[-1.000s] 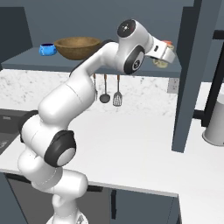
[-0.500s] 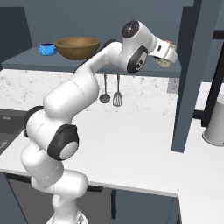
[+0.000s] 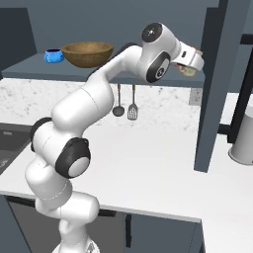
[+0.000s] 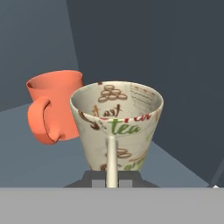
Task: Gather all objects into one cabinet and sort the glasses and bowls to opposite sides.
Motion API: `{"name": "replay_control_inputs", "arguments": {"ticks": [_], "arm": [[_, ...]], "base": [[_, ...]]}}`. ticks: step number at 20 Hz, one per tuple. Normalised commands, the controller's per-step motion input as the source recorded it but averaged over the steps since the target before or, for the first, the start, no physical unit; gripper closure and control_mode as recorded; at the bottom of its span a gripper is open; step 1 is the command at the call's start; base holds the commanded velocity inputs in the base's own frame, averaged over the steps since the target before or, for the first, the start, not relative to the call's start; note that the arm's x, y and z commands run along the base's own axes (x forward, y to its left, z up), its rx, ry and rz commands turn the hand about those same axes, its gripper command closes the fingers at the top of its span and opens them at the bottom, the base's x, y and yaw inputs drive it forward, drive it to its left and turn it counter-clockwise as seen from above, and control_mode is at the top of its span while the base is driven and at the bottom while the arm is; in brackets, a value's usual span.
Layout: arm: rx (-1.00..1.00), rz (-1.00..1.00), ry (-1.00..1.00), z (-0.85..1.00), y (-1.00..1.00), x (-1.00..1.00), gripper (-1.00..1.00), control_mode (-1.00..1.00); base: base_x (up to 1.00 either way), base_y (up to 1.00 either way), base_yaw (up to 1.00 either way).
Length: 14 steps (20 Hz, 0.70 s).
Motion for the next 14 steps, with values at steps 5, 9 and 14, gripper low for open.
{"name": "replay_control_inputs", "arguments": {"ticks": [5, 9, 14], "arm": [[0.00, 0.00, 0.00, -0.10, 0.00, 0.02, -1.00, -1.00], [0.00, 0.00, 0.00, -0.08, 0.02, 0.02, -1.00, -1.00], [0.00, 0.00, 0.00, -0.03, 0.03, 0.00, -1.00, -1.00]], "base": [[0.00, 0.00, 0.00], [0.00, 0.00, 0.00], [0.00, 0.00, 0.00]]}}
